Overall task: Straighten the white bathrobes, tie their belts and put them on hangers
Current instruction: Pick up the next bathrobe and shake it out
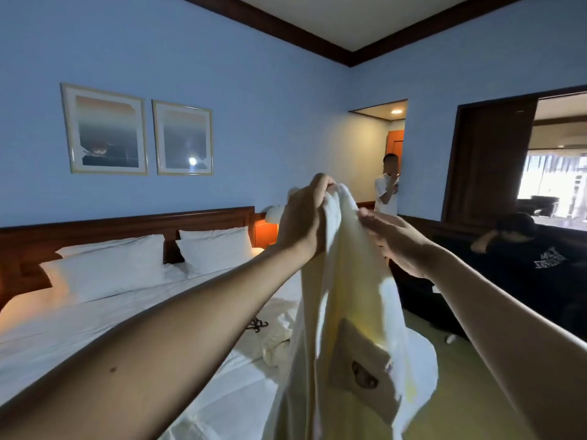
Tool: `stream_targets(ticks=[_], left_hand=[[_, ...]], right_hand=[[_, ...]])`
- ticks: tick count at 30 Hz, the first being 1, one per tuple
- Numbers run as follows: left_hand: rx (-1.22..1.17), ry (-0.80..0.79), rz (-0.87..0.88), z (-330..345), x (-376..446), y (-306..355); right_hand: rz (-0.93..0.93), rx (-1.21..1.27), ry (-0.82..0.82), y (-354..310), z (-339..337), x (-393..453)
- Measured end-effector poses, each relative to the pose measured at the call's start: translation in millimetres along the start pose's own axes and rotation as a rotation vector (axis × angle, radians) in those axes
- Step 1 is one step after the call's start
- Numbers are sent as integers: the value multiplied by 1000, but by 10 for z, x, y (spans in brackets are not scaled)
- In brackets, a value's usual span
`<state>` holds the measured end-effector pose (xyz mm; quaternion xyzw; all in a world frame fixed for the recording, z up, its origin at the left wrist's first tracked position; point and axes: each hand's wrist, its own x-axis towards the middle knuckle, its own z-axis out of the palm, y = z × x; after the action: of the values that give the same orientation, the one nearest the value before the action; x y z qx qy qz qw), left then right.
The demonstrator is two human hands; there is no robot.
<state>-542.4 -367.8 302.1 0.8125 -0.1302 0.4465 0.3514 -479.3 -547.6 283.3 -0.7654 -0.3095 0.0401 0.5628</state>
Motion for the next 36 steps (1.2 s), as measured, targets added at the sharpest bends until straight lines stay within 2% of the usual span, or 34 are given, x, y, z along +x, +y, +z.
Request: stream_targets(ticks=[2,3,8,11,15,18,20,23,25,27,29,31,33,34,36], left_hand=[[1,34,-11,37,3,-1],[-9,53,-30,22,0,-8],[140,26,-47,-47,-18,-229],[98,-119,-51,-92,-163,-345],[-83,-422,-289,-37,-556,-480],[213,-590,-449,141,-876,-568],[294,-535,-528,163,-970,-617],[238,-351,-552,6,-858,-691],[81,-269,-589,-93,-697,-695],[-138,-179,-718,-87,-533,-564],[-220,-97,-778,-30,-344,-413],[-349,-38,-790,31,-183,-232],[-470,9,-780,79,-33,-69],[-506,27,-758,97,27,11],[-501,8,-694,96,74,128]], right_hand=[[5,-21,-70,-6,47,4],[-24,-84,-36,-14,81,19],[-216,-494,348,5,141,156],[-259,-502,486,79,202,228],[-275,-278,334,16,354,289],[-268,-269,314,-29,419,302],[-265,-310,324,-27,365,280],[-252,-468,363,99,166,225],[-228,-568,423,223,59,193],[-177,-651,431,305,41,183],[-88,-595,333,325,92,142],[5,-400,124,346,160,39],[71,-309,-48,358,273,-83],[63,-291,-83,361,331,-115],[26,-279,-19,345,436,-99]])
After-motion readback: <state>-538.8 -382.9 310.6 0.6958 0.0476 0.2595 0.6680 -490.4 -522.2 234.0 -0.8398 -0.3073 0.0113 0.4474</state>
